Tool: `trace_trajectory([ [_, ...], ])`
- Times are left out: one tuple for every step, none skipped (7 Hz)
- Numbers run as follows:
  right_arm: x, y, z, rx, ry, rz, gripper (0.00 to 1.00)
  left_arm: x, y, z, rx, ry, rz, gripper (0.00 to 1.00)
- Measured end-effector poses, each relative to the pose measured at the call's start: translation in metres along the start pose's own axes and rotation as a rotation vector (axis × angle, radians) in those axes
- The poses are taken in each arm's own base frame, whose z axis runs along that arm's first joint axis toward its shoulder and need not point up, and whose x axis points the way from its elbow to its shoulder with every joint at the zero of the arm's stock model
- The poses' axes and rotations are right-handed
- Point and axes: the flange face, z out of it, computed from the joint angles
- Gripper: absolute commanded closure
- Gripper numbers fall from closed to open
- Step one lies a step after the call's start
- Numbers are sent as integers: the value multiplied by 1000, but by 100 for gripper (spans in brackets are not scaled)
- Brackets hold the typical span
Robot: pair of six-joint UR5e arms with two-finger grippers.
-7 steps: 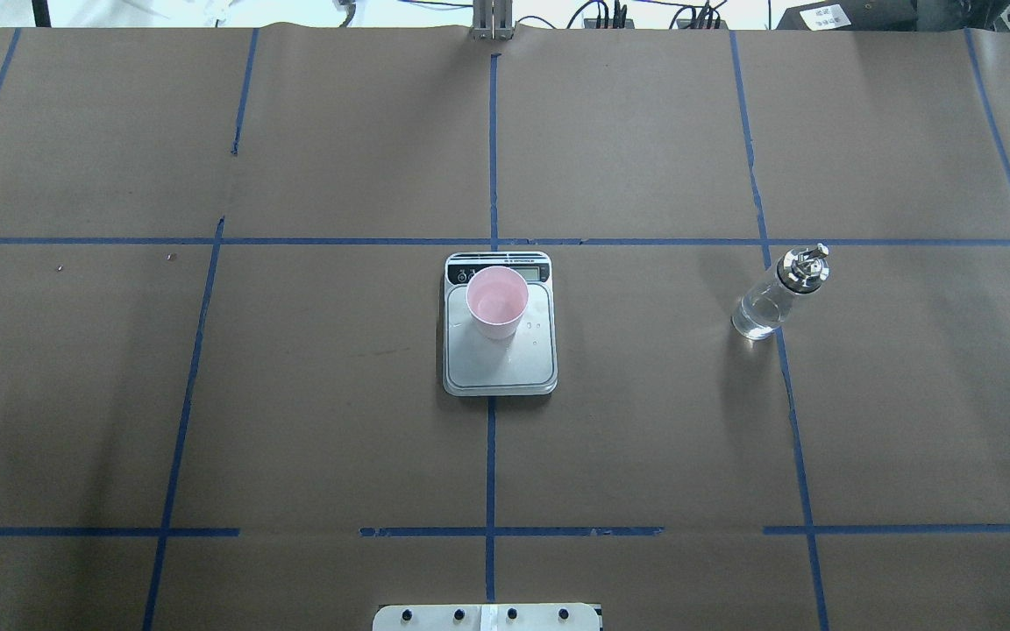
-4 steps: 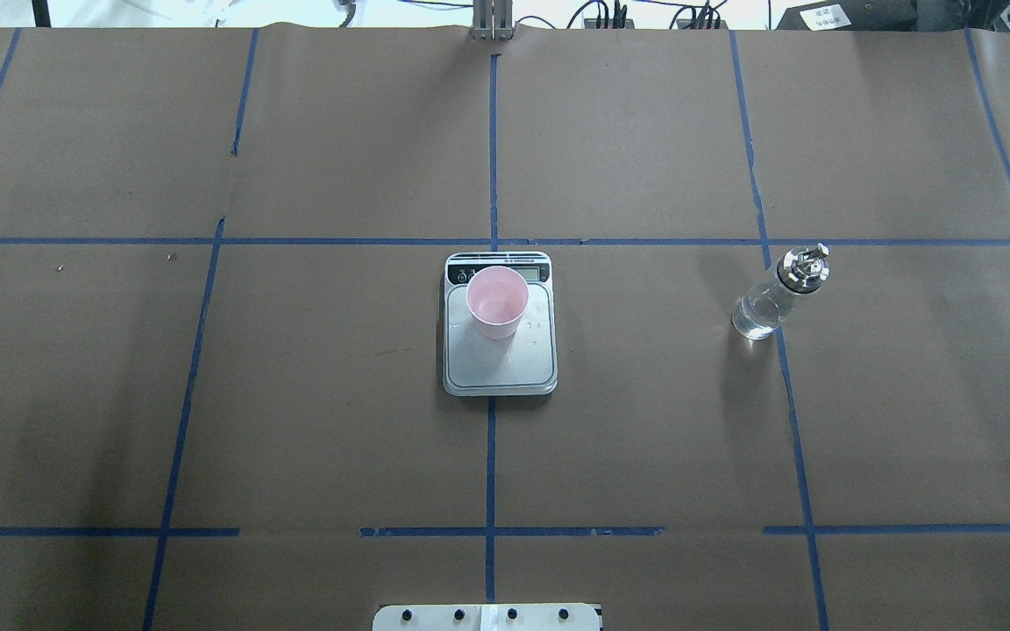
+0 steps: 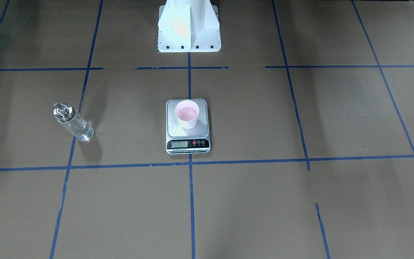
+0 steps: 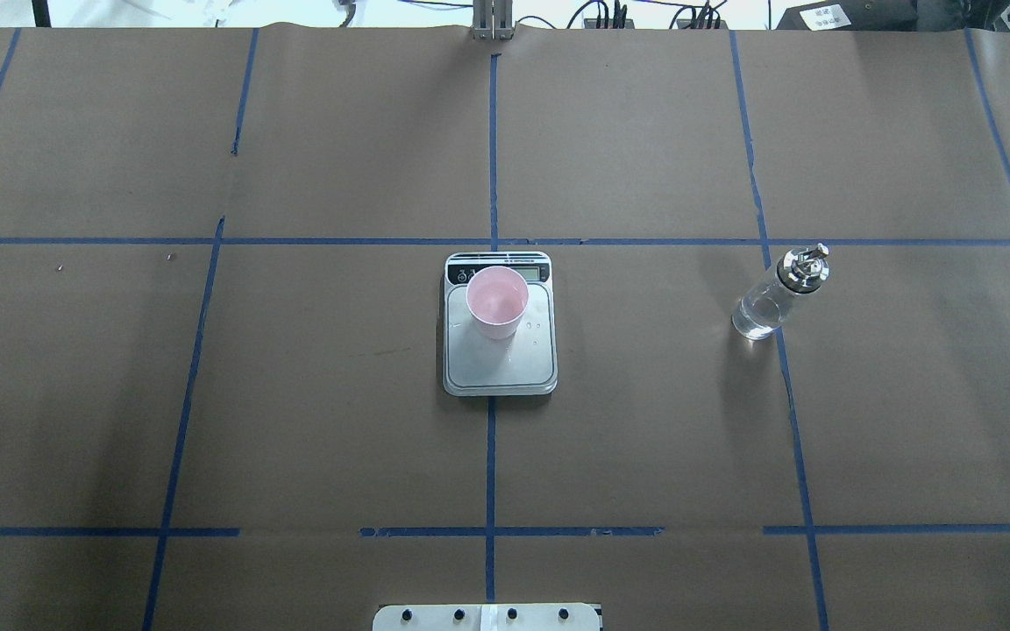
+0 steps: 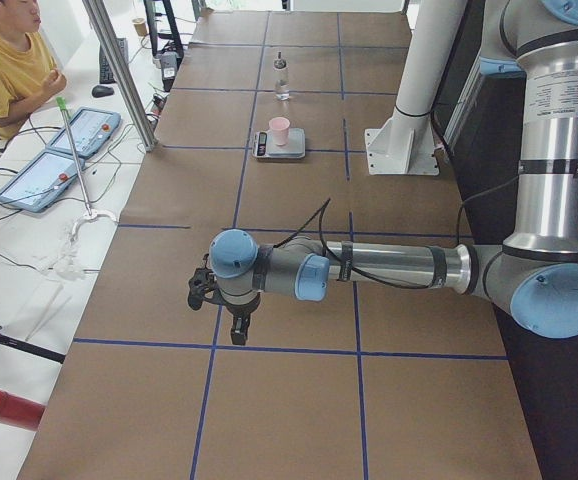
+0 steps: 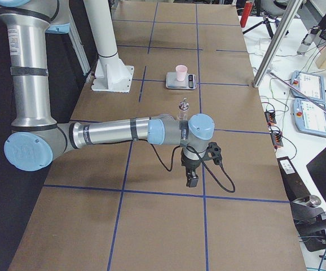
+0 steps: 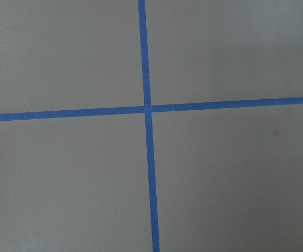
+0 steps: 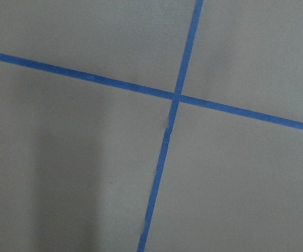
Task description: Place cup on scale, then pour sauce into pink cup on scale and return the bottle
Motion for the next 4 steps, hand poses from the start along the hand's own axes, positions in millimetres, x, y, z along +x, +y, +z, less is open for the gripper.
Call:
trace_trajectory([
  [2, 2, 4, -7, 1, 4, 0, -1, 0, 1, -2, -1, -3, 0],
  [3, 3, 5, -8, -1, 5, 0, -1, 0, 2, -3, -1, -2, 0],
  [3, 2, 6, -9, -4, 5, 0, 1, -1, 2, 3, -1, 7, 0],
  [2, 1, 8, -11, -7, 4, 0, 4, -2, 0, 15, -1, 22, 0],
])
